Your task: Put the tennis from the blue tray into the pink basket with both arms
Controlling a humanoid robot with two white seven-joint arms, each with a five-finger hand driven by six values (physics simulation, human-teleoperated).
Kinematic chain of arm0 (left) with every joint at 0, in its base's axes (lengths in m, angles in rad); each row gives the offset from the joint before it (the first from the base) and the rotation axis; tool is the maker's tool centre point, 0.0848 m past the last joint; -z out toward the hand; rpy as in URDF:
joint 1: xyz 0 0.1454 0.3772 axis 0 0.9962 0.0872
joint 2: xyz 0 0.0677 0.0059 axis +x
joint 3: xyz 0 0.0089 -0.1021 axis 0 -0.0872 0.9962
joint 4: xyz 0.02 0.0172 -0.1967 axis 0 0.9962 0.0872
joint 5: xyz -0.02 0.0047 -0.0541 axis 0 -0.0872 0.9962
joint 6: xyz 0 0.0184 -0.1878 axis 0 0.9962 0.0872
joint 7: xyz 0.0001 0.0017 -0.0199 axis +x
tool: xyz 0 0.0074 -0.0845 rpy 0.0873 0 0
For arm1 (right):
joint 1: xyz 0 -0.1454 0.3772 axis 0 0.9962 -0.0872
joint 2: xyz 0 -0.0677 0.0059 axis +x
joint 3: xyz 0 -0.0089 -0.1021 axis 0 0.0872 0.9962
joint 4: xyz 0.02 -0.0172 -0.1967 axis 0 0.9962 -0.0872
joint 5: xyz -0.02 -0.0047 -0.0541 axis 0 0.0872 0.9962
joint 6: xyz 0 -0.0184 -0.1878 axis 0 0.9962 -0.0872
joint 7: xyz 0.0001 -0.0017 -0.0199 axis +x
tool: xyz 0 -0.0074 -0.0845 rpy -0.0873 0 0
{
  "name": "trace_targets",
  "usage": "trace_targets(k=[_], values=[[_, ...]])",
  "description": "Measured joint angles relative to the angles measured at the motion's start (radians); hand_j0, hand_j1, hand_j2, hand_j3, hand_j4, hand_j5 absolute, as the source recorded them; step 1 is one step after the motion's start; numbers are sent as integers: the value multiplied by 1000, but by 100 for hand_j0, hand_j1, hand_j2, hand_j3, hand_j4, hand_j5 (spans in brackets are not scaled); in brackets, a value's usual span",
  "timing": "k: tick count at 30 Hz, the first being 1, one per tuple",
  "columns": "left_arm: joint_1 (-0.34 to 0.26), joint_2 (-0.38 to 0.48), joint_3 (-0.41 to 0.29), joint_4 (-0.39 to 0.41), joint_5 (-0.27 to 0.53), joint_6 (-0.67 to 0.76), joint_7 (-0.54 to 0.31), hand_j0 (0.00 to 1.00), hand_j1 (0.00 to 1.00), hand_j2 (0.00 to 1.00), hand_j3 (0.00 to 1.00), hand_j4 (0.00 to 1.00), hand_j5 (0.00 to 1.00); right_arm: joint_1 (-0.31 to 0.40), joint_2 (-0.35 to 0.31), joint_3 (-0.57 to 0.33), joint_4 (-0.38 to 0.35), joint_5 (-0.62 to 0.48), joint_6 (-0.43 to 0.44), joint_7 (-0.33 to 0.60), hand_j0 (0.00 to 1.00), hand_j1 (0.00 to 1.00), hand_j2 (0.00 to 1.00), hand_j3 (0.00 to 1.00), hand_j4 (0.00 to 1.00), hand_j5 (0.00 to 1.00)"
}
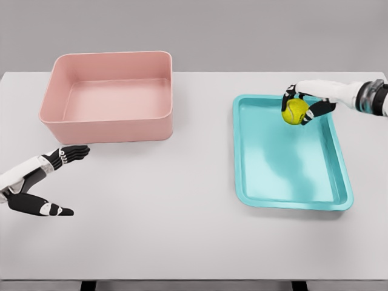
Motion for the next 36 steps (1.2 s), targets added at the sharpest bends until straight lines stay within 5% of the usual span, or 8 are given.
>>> trace_targets(k=[6,16,19,25,28,30,31,36], values=[[2,-25,2,20,-12,0,-2,100,100,100,100,100,100,23,23,-19,-161,-1,-80,1,45,45,45,45,45,45],[2,-43,4,54,-56,0,-3,100,100,100,100,100,100,43,173,124,-386,-1,-92,1,43,43,43,43,43,43],[2,-44,3,70,-54,0,-2,100,100,100,100,100,100,43,239,164,-395,6,-84,1,43,43,43,43,43,43],[2,-55,2,82,-52,0,-1,100,100,100,100,100,100,41,369,197,-289,36,-86,1,45,45,45,45,45,45],[2,-61,1,84,-52,0,0,100,100,100,100,100,100,41,400,203,-253,52,-89,1,58,58,58,58,58,58],[2,-63,1,88,-51,0,1,100,100,100,100,100,100,41,407,208,-246,67,-91,1,91,91,91,91,91,91],[2,-64,1,89,-51,0,2,100,100,100,100,100,100,43,409,210,-245,72,-92,1,100,100,100,100,100,100],[2,-84,2,92,-50,0,3,100,100,100,100,100,100,43,400,213,-269,84,-95,1,100,100,100,100,100,100]])
